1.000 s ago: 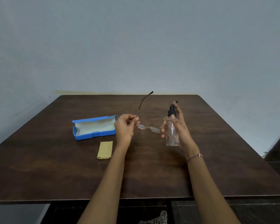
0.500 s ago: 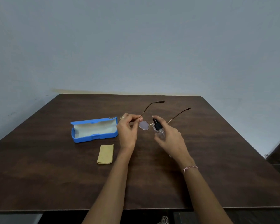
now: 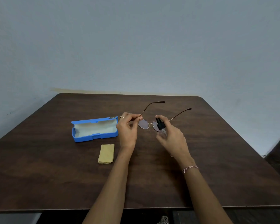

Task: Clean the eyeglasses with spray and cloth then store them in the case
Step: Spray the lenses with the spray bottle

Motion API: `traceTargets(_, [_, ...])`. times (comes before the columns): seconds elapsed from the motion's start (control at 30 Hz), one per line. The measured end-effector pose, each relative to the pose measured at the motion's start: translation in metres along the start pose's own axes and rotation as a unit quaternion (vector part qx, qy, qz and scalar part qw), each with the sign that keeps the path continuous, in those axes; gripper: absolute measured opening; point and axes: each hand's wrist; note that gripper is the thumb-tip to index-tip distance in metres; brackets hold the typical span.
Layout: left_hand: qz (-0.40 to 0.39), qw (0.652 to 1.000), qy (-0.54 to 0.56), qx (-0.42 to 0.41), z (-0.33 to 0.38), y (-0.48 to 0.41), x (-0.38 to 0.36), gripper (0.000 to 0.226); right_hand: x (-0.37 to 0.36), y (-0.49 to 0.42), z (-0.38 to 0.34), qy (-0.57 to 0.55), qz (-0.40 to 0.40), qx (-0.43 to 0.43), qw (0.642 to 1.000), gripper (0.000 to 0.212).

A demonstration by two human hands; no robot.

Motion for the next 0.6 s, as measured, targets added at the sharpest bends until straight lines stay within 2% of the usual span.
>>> traceTargets(0.23, [0.059,0.997,0.039,0.031,-0.004,-0.003,0.005,0.009,0.007,-0.007,0.017,-0.004,0.031,-0.071,0.997,0.06])
traceTargets(0.4, [0.086,0.994,0.029,0.058,-0.008,-0.004,0.005,0.008,0.007,-0.007,0.017,0.007,0.039,-0.077,0.996,0.057])
traceTargets(0.6, [0.118,0.981,0.049,0.149,-0.014,-0.005,0.003,0.009,0.009,-0.007,0.019,-0.073,0.04,-0.065,0.994,0.063])
Point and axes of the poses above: each hand's wrist, its own y-axis away from the middle knuckle, its own x-axis out of the back of the hand, z = x × y, and after that the axes turned 13 degrees about -x, right-handed
